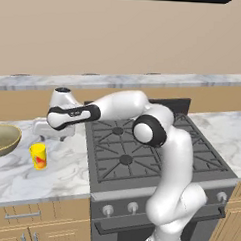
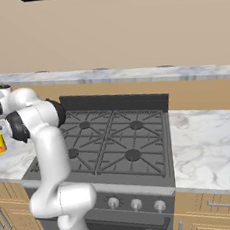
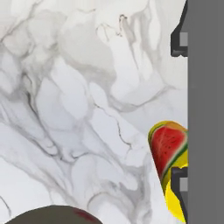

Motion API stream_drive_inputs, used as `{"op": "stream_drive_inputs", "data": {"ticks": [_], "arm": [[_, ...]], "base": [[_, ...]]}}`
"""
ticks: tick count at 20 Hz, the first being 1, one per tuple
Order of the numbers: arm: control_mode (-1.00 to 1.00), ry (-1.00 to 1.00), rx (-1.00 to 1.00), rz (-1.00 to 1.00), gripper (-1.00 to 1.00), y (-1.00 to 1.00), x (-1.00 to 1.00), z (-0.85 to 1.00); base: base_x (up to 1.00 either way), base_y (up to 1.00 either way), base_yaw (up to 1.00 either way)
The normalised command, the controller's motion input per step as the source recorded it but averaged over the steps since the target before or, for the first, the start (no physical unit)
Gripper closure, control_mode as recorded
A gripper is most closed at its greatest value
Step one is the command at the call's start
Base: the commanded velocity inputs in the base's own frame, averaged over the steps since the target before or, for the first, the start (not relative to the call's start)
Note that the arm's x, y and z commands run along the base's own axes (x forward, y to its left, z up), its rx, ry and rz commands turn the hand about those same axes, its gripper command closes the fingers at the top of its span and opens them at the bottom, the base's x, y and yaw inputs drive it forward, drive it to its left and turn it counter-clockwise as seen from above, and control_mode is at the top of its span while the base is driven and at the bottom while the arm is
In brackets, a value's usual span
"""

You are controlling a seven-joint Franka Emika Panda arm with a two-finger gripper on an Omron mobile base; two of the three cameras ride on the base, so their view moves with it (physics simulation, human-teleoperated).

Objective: Pick the cup and bowl from the counter and place them on the counter next to the sink.

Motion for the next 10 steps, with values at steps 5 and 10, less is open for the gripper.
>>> {"op": "stream_drive_inputs", "data": {"ticks": [5,10], "arm": [[-1.0,0.04,0.0,0.0,-1.0,0.26,-0.03,0.0],[-1.0,0.04,0.0,0.0,-1.0,0.13,-0.08,-0.13]], "base": [[0.0,0.0,0.0],[0.0,0.0,0.0]]}}
